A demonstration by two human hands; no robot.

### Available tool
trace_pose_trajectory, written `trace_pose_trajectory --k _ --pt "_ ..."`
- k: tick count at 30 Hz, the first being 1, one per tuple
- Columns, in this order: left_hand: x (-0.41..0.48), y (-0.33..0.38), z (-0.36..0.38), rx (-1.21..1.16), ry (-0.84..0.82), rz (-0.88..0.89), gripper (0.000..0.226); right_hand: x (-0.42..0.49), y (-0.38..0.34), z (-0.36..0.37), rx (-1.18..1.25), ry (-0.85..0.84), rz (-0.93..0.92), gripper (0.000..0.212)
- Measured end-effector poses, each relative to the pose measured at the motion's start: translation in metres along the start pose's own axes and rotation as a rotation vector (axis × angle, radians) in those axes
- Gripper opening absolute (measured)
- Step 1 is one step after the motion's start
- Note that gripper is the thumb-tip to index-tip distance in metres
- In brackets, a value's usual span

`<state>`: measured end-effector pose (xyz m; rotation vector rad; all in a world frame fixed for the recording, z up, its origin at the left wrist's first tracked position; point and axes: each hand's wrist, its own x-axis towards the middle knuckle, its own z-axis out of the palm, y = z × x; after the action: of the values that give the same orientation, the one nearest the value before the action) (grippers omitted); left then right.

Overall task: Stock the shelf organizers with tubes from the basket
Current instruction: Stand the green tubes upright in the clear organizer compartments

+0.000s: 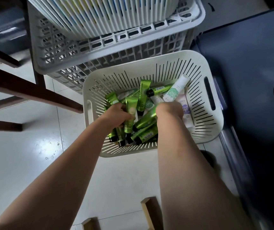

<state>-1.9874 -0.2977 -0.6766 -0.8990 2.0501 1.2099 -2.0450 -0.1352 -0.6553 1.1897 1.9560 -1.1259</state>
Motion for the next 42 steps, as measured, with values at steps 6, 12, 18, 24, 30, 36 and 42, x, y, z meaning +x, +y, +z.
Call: trace_pose_trajectory --k 6,12,18,24,30,36,42 --pt "0.001 0.001 0.011 -0.085 0.077 0.091 0.039 0.003 -0.007 0.013 -0.259 -0.092 -0.652 0.02" --pt "0.001 -0.004 0.011 -0.13 0.103 0.034 0.049 0.009 0.024 0.018 -0.367 -0.173 -0.5 0.014" --pt "0.003 0.001 0.026 -0.123 0.105 -0.008 0.032 0.012 0.021 0.017 -0.339 -0.262 -0.422 0.024" --pt "0.022 -0.007 0.028 -0.512 0.173 -0.123 0.016 0.021 0.026 0.03 -0.59 -0.265 -0.529 0.052" --pt "0.035 -0.007 0.021 -0.669 0.098 -0.082 0.018 0.034 0.019 0.032 -0.418 -0.324 -0.483 0.043" --pt "0.027 0.003 0.021 -0.662 0.038 0.033 0.021 0.033 0.019 0.019 -0.163 -0.342 -0.505 0.039" --pt "-0.013 0.025 0.005 -0.682 0.022 0.195 0.012 -0.004 0.0 -0.02 -0.004 -0.364 -0.527 0.045"
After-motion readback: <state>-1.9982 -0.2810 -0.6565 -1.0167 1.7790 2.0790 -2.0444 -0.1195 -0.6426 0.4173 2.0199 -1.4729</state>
